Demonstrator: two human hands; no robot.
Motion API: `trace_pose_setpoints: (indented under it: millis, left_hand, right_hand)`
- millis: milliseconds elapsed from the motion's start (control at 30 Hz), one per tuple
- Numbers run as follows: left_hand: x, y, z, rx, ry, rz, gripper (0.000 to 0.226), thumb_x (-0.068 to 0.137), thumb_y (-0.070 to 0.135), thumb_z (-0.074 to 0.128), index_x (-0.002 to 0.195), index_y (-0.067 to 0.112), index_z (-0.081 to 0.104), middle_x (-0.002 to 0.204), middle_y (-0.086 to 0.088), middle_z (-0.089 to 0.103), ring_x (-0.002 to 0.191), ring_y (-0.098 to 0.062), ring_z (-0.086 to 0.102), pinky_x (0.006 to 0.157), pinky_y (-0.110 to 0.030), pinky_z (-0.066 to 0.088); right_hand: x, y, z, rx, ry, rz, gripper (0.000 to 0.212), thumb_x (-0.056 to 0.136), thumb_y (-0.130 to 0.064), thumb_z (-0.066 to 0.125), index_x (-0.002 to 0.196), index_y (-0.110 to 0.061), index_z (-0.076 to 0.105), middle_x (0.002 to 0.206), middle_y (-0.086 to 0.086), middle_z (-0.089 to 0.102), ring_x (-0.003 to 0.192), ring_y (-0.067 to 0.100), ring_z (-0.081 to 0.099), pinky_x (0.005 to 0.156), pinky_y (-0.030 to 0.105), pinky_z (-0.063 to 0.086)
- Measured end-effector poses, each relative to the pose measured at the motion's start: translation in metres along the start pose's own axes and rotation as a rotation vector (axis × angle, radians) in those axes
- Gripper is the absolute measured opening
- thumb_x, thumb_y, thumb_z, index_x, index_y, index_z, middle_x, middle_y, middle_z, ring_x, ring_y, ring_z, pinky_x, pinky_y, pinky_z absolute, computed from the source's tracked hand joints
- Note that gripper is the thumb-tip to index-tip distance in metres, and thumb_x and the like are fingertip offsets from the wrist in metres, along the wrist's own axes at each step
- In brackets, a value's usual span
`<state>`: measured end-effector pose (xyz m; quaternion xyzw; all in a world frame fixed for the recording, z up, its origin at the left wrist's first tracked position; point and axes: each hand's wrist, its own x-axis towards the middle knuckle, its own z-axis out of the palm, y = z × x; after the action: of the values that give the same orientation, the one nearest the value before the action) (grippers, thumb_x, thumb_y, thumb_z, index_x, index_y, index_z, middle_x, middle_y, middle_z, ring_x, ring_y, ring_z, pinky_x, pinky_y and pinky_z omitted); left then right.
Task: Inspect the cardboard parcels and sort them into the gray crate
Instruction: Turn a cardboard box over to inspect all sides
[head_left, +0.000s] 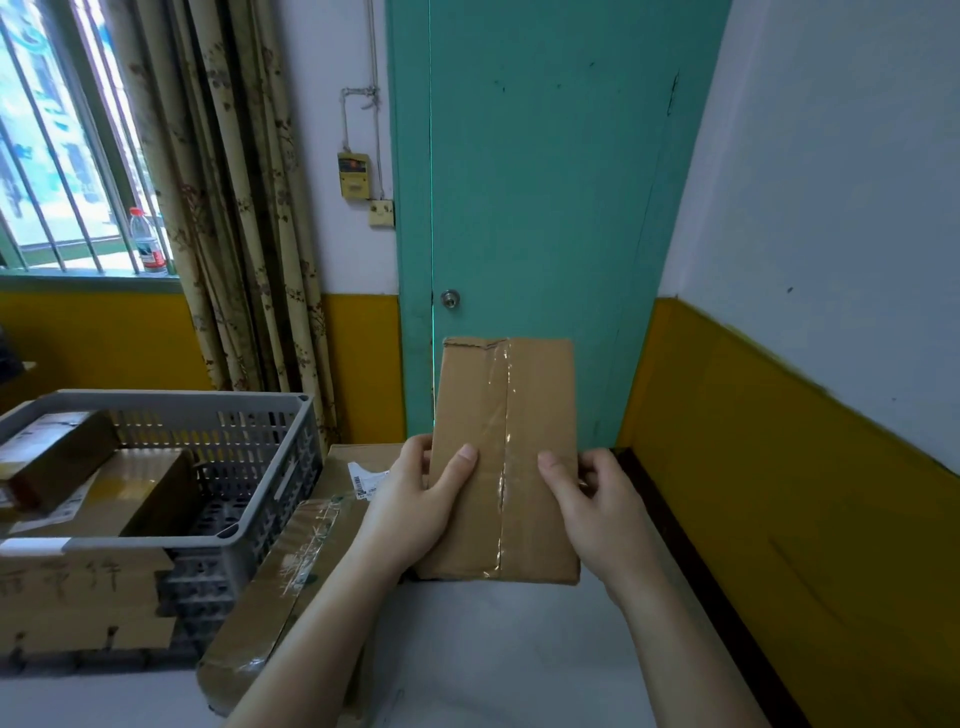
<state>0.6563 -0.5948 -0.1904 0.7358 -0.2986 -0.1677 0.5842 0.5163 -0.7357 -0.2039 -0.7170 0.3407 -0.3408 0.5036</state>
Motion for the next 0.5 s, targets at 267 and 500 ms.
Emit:
trace_pose_setpoints:
  millis: [267, 500]
  left_hand:
    - [0.006, -0.005, -0.005, 0.101, -0.064, 0.031, 0.026, 0.094, 0.056, 0.063, 0.115, 0.048, 0.050, 0.107, 0.025, 0.059, 0.093, 0.003, 0.065, 0.072, -0.022, 0.056]
    - [0.013, -0.007, -0.006, 0.226, 0.021, 0.000, 0.051, 0.078, 0.081, 0.054, 0.095, 0.033, 0.048, 0.086, 0.011, 0.068, 0.075, -0.003, 0.068, 0.065, -0.035, 0.062]
  right_hand:
    - [0.002, 0.000, -0.001, -0.003, -0.075, -0.004, 0.013, 0.094, -0.046, 0.067, 0.102, -0.053, 0.059, 0.095, -0.032, 0.070, 0.086, -0.006, 0.067, 0.073, 0.025, 0.056]
    - [-0.002, -0.003, 0.003, -0.115, -0.059, -0.050, 0.020, 0.095, -0.056, 0.062, 0.094, -0.040, 0.074, 0.086, -0.030, 0.072, 0.082, -0.003, 0.069, 0.078, 0.033, 0.061]
